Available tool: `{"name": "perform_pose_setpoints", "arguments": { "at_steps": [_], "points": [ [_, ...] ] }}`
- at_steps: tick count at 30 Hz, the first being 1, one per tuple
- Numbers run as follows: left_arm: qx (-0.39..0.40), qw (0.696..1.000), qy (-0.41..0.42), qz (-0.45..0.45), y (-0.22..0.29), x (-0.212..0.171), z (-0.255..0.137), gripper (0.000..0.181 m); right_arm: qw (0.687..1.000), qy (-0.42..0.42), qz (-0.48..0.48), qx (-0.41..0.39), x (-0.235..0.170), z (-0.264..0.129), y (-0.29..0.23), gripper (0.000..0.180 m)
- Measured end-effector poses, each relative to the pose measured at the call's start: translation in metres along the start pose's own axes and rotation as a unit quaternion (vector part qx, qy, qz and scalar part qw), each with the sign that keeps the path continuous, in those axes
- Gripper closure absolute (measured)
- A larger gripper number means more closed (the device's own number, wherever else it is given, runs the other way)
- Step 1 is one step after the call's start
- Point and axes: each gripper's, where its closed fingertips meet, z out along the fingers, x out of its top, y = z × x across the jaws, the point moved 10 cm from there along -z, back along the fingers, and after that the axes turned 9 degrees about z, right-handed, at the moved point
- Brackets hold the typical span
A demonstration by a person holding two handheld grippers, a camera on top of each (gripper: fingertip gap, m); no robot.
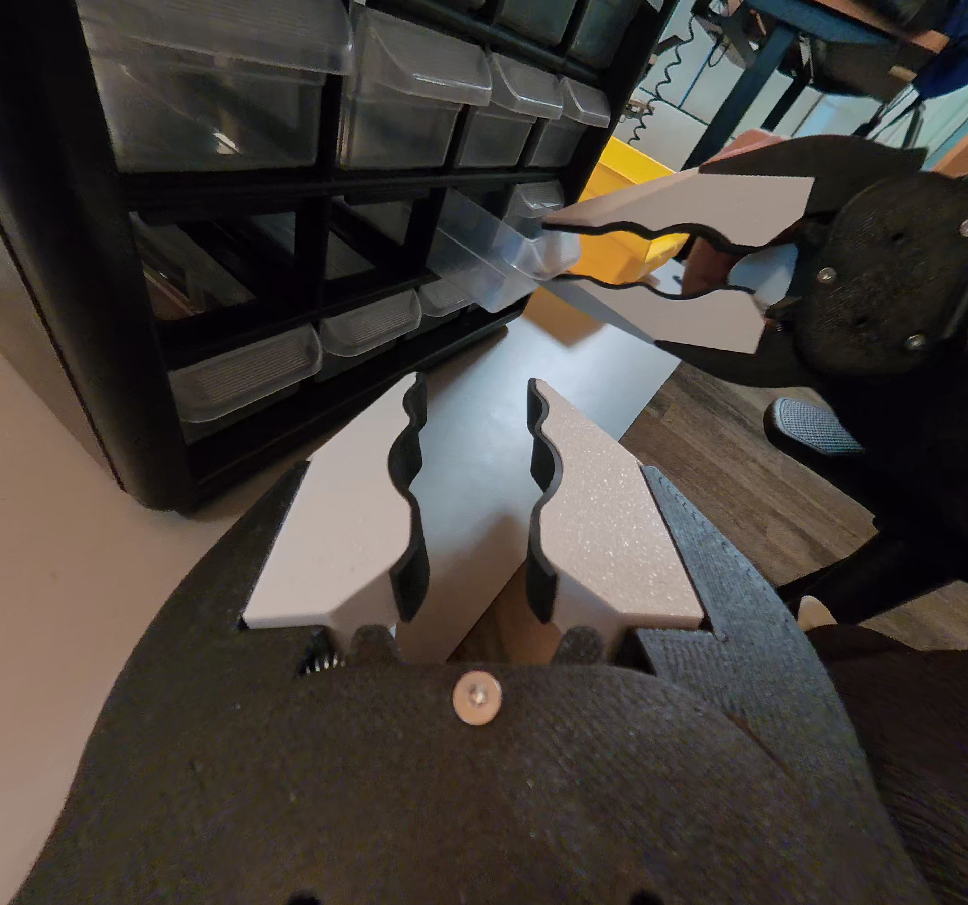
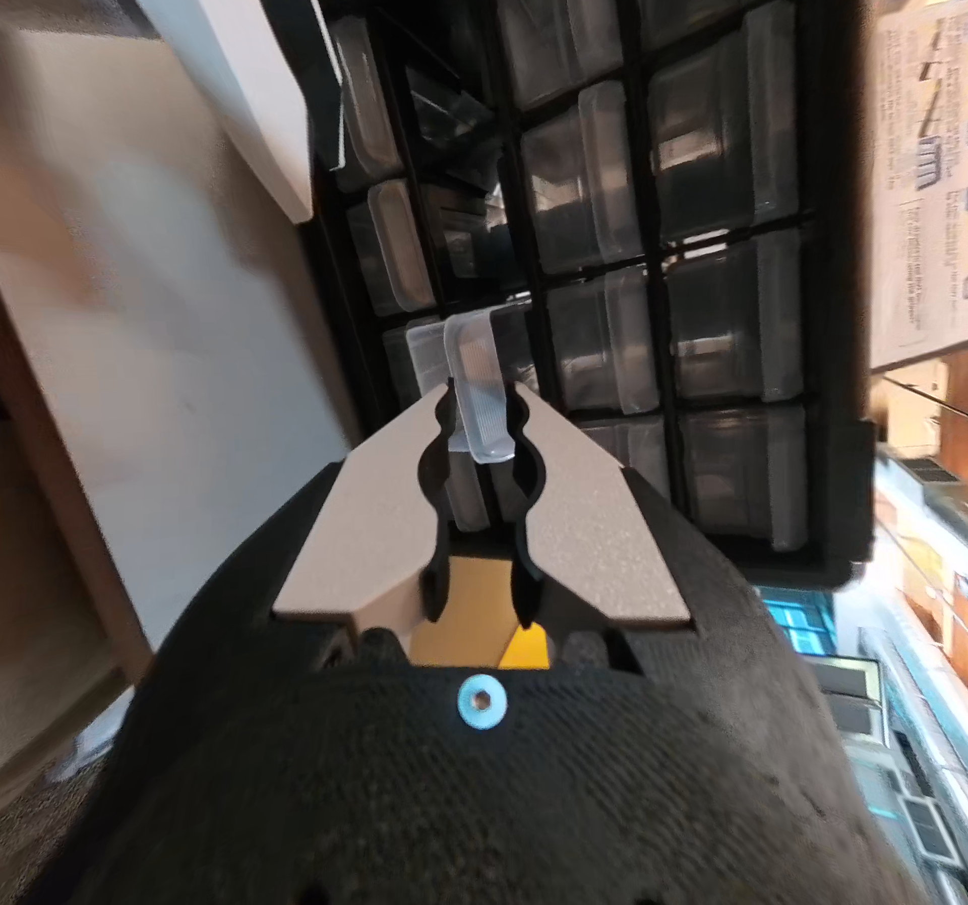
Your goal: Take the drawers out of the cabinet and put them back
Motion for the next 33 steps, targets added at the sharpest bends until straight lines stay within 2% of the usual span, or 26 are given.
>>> {"name": "perform_pose_setpoints", "arguments": {
  "at_steps": [1, 9, 14, 20, 23, 26, 30, 33],
  "points": [
    [0.002, 1.000, 0.000, 0.001, 0.000, 0.000, 0.000, 0.145, 1.000, -0.001, 0.000, 0.013, 0.001, -0.004, 0.002, 0.162],
    [0.002, 1.000, -0.003, 0.005, 0.001, 0.000, 0.001, 0.145, 0.987, -0.010, -0.025, 0.158, 0.008, -0.043, 0.008, 0.162],
    [0.003, 1.000, -0.003, 0.004, 0.000, 0.000, 0.001, 0.145, 0.979, -0.028, -0.028, 0.201, 0.012, -0.065, 0.016, 0.162],
    [0.000, 1.000, -0.001, 0.000, 0.000, -0.001, 0.001, 0.145, 0.961, -0.023, 0.015, 0.277, 0.023, -0.099, 0.025, 0.163],
    [-0.003, 1.000, -0.005, -0.001, 0.001, -0.001, 0.002, 0.144, 0.963, -0.005, 0.024, 0.268, 0.022, -0.111, 0.038, 0.163],
    [-0.003, 1.000, -0.005, 0.004, 0.002, -0.001, 0.002, 0.144, 0.961, 0.030, 0.081, 0.262, 0.013, -0.127, 0.065, 0.163],
    [-0.004, 1.000, -0.004, 0.004, 0.003, -0.001, 0.002, 0.144, 0.967, 0.044, 0.158, 0.195, -0.019, -0.151, 0.112, 0.164],
    [-0.005, 1.000, -0.005, 0.003, 0.003, -0.001, 0.002, 0.144, 0.954, 0.090, 0.235, 0.163, -0.046, -0.169, 0.140, 0.165]
  ]
}}
